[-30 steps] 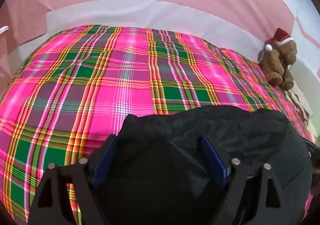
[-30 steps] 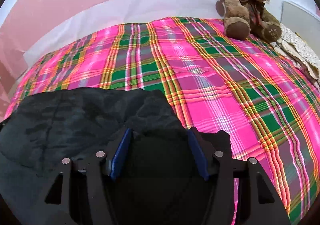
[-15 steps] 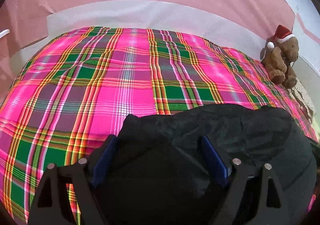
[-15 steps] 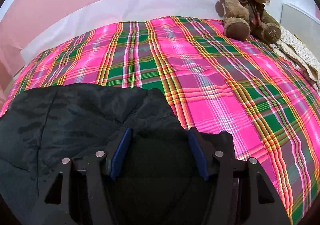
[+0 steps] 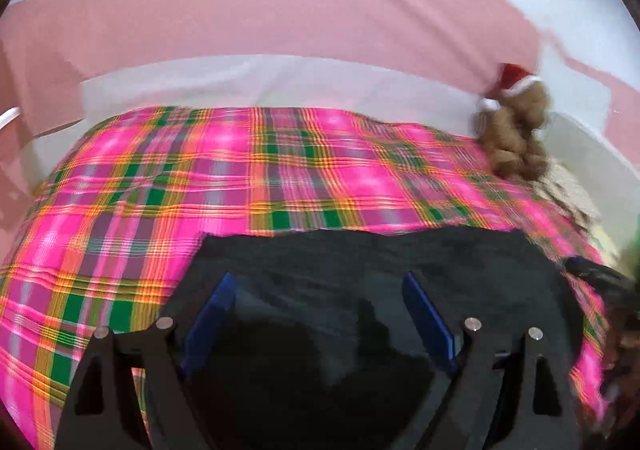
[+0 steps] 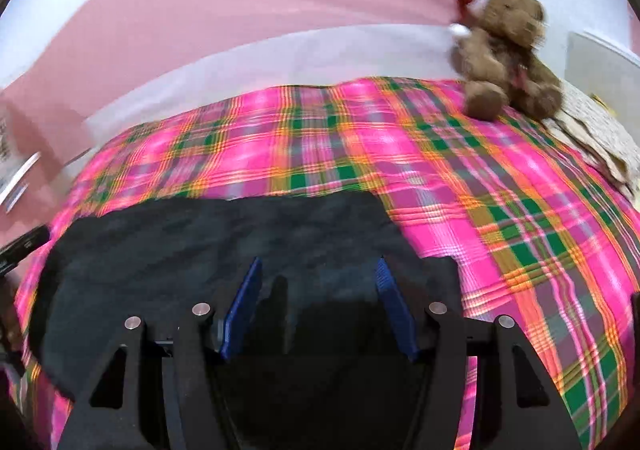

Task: Fold large clothes
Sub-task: 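Open both tools and withdraw them from the folded jacket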

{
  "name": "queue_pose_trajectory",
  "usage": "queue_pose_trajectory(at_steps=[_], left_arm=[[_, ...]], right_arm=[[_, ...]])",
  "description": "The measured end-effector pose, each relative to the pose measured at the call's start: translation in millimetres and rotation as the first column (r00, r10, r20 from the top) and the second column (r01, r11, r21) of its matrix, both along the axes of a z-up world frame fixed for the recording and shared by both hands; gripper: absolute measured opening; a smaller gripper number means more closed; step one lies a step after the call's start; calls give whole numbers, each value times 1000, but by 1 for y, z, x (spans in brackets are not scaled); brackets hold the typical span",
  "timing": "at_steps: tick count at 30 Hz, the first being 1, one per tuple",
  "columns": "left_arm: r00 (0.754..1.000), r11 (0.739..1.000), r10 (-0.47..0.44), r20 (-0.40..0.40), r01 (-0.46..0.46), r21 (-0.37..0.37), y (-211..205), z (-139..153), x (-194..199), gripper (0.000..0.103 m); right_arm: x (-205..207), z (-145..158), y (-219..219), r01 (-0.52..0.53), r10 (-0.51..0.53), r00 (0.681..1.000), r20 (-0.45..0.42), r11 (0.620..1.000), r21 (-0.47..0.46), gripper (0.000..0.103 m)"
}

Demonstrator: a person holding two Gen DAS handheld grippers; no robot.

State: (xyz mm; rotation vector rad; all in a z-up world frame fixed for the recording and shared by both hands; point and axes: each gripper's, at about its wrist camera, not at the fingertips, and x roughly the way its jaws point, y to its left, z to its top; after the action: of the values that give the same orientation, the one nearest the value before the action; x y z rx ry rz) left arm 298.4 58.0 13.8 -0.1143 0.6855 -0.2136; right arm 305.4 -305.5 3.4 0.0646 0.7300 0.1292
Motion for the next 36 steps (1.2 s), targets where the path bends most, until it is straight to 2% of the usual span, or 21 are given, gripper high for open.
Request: queue_pose_trajectory(at_steps=[3, 5, 7, 9, 14, 17, 21, 23, 25, 27, 30, 32, 36], left_arm=[[995, 995, -98, -18, 98, -8, -33, -9, -10, 88], [991, 992, -121, -63, 123, 32, -52, -25, -4, 88], [986, 992, -110, -124, 116, 40, -57, -48, 7, 88], [986, 994, -107, -127, 110, 18, -55, -58, 11, 88], [988, 991, -84, -128, 96, 91, -68, -64, 11, 89], [989, 992, -68, -134, 80, 93, -71, -64, 11, 89], [986, 994, -67, -155, 80, 80, -68, -53, 9, 88], [985, 996, -66, -157, 75, 52, -60, -41, 4, 87], [993, 996, -58, -104, 64, 61, -47, -27, -5, 87], [998, 993, -15, -61, 22, 114, -32, -20, -8, 87], [995, 989, 56, -84, -44, 142, -8, -31, -1, 87], [990, 989, 81, -117, -65, 136, 2, -46, 3, 87], [992, 982, 85, -92, -67, 176, -7, -54, 2, 87]], right_arm=[[-7, -12, 29, -78, 78, 996, -32, 997, -1, 59], [-2, -25, 40, -90, 88, 994, -59, 995, -38, 59], [7, -39, 43, -102, 96, 991, -92, 993, -56, 59], [14, -49, 40, -107, 103, 987, -122, 994, -25, 59], [24, -63, 47, -118, 105, 982, -159, 990, -73, 59], [23, -63, 48, -104, 90, 983, -159, 991, -83, 59], [18, -49, 43, -95, 84, 983, -165, 994, -59, 59], [7, -34, 35, -82, 75, 988, -132, 995, -52, 59], [-2, -19, 20, -63, 59, 995, -77, 997, -50, 59], [-2, -14, 5, -28, 23, 998, -64, 998, -65, 59], [10, -29, -18, 47, -57, 992, -112, 995, -89, 59], [17, -48, -24, 44, -57, 987, -151, 996, -83, 59], [18, -58, -15, 43, -60, 989, -135, 991, -126, 59]])
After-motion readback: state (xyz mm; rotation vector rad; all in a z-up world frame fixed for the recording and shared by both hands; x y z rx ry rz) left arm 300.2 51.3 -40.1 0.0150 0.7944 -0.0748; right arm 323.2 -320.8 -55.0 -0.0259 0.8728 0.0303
